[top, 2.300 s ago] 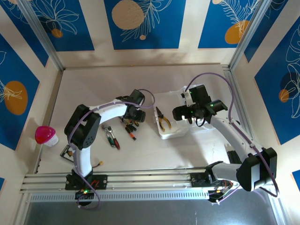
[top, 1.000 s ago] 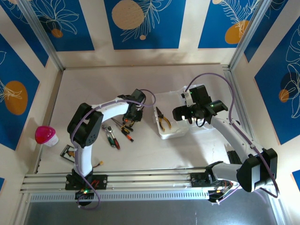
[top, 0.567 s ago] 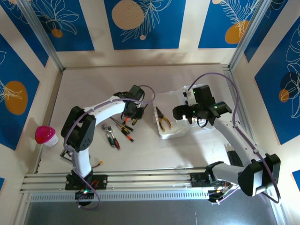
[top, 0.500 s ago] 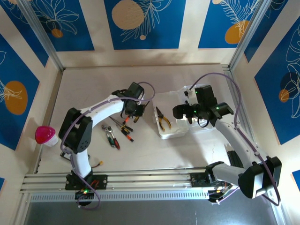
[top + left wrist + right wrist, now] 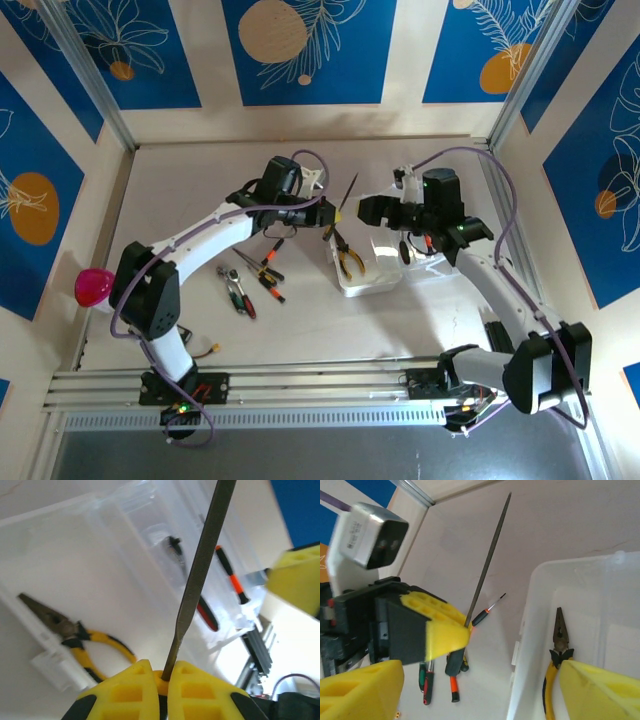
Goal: Pack the tool kit
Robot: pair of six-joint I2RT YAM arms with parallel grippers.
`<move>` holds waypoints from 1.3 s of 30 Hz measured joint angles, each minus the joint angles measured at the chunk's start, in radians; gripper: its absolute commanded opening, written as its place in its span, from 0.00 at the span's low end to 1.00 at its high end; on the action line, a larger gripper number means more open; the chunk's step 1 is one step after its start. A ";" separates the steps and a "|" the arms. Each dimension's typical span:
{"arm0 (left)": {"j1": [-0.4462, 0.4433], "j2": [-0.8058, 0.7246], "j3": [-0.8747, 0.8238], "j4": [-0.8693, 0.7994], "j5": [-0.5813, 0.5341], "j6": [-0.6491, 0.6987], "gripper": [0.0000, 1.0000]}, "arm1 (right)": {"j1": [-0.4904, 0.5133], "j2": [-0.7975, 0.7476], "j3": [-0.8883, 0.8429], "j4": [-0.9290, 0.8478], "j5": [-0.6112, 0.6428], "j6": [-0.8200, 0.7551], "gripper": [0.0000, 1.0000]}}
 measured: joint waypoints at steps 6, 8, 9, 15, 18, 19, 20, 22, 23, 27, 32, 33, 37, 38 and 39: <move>-0.019 0.000 -0.014 0.079 0.066 -0.043 0.00 | 0.024 0.079 0.024 0.047 0.004 0.062 0.63; -0.024 0.000 -0.015 0.095 0.080 -0.051 0.00 | 0.032 0.095 0.038 0.067 0.005 0.076 0.60; -0.026 0.000 -0.015 0.101 0.085 -0.054 0.00 | 0.036 0.103 0.045 0.077 0.004 0.081 0.57; -0.030 0.000 -0.017 0.120 0.104 -0.059 0.00 | 0.053 0.141 0.065 0.109 0.004 0.102 0.27; -0.030 0.000 -0.021 0.129 0.104 -0.059 0.00 | 0.056 0.150 0.066 0.115 0.004 0.108 0.05; -0.030 0.000 -0.021 0.129 0.104 -0.059 0.00 | 0.056 0.150 0.067 0.115 0.004 0.107 0.00; -0.031 0.000 -0.021 0.129 0.104 -0.059 0.00 | 0.056 0.150 0.070 0.115 0.002 0.111 0.00; -0.031 -0.002 -0.022 0.132 0.103 -0.058 0.03 | 0.056 0.150 0.072 0.112 0.004 0.112 0.00; -0.031 -0.002 -0.022 0.132 0.102 -0.057 0.11 | 0.056 0.150 0.074 0.110 0.004 0.111 0.00; -0.024 -0.010 -0.023 0.107 0.093 -0.023 0.62 | 0.051 0.149 0.096 0.062 0.008 0.077 0.00; 0.046 -0.086 -0.036 -0.032 -0.009 0.061 1.00 | -0.035 0.147 0.166 -0.117 0.051 -0.053 0.00; 0.077 -0.103 -0.037 -0.069 -0.043 0.083 1.00 | -0.061 0.148 0.187 -0.163 0.068 -0.087 0.00; 0.192 -0.135 -0.057 -0.191 -0.182 0.151 1.00 | -0.164 0.148 0.254 -0.323 0.168 -0.217 0.00; 0.212 -0.135 -0.067 -0.212 -0.208 0.161 1.00 | -0.183 0.149 0.266 -0.356 0.199 -0.241 0.00; 0.232 -0.135 -0.083 -0.234 -0.237 0.172 1.00 | -0.202 0.149 0.276 -0.388 0.235 -0.265 0.00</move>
